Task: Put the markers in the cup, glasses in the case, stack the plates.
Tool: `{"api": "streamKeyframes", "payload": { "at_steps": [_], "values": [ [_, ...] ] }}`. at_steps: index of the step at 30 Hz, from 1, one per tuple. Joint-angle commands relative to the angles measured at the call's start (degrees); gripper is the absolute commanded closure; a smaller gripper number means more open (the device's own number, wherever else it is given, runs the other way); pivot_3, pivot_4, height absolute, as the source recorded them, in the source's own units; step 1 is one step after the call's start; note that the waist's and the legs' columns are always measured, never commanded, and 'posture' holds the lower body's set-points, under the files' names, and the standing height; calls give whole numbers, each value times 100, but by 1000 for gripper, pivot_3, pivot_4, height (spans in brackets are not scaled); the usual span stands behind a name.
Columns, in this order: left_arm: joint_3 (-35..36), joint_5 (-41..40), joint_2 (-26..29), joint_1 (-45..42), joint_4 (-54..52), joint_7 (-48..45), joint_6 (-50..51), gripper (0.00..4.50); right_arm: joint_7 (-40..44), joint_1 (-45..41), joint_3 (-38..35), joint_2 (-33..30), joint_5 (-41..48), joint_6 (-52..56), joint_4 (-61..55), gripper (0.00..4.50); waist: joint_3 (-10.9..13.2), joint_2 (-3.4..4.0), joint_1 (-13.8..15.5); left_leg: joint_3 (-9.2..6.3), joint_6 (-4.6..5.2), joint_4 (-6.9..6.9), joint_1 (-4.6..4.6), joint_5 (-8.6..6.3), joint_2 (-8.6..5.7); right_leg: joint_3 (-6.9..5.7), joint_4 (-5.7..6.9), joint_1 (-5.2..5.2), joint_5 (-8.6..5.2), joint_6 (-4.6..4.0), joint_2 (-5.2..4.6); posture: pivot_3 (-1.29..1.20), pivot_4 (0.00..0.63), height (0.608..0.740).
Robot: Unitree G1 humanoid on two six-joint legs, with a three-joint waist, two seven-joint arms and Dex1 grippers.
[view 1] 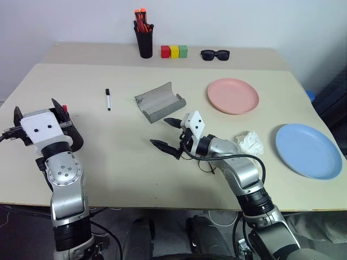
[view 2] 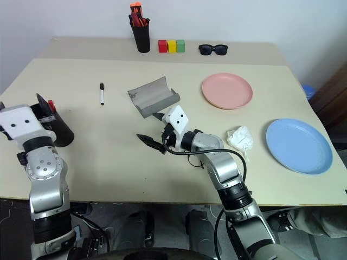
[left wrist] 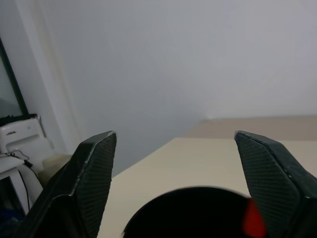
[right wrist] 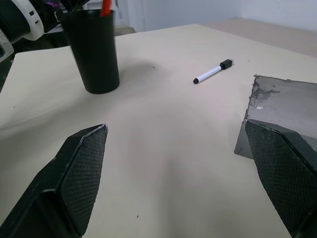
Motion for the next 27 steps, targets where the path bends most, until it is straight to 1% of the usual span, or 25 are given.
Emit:
{"api": "streamKeyframes", "payload": {
  "at_steps": [1,4,5,8,11,13,17,20,24,27],
  "values": [
    [-218,-231,165,-787,-232,-293,133,481,-59,-61,-99,36,89,-72,-210,0,1,-2,35,-2,0,0,-1,0,0,-3,0,0,0,0,0,0,150,725],
    [-475,-604,298,-1626,-35,-834,653,481,-89,-97,-116,43,85,-87,-156,0,-2,-9,40,-6,0,6,-4,0,-2,-7,-2,3,0,0,0,0,150,725],
    [-615,-620,378,-1908,132,-1006,973,229,-104,-109,-116,52,75,-102,-130,0,-2,-8,26,-3,0,5,-2,0,-4,-5,-6,5,0,0,-1,0,150,725],
    [-792,-730,443,-2576,729,-1226,2197,229,-138,-136,-111,77,54,-141,-68,0,-3,-5,-4,-3,2,-1,1,-1,-4,-4,-7,6,0,1,0,0,150,725],
    [-698,-786,370,-3407,1897,-992,3399,229,-196,-143,-116,97,29,-193,-21,0,-2,-4,-29,-9,2,-4,1,0,-2,-5,0,1,0,1,7,0,150,725],
    [-554,-687,390,-3912,2807,-594,3875,229,-226,-128,-119,102,25,-209,-23,0,-1,-4,-39,-12,2,-3,0,0,-2,-6,0,-1,0,1,10,0,150,725],
    [22,-1030,485,-4562,4419,-263,3969,229,-275,-68,-110,87,25,-222,-75,0,0,-4,-45,-11,2,-7,-4,0,-2,-6,-7,-4,-1,2,7,0,150,725],
    [217,-1178,624,-4889,5392,-202,3716,229,-307,-33,-112,77,26,-224,-99,0,1,-4,-29,-10,1,-8,-5,0,-2,-6,-6,-7,-1,2,6,0,150,725],
    [197,-1224,856,-5251,6568,-248,3218,229,-345,-11,-119,74,40,-215,-116,0,3,-7,6,-7,1,-7,-7,0,-2,-7,-6,-7,0,2,4,0,150,725],
    [106,-1232,975,-5453,7244,-368,2854,229,-359,-15,-119,76,47,-214,-109,0,3,-8,15,-5,0,-7,-8,0,-4,-7,-7,-7,0,2,3,0,150,725]
  ]
}}
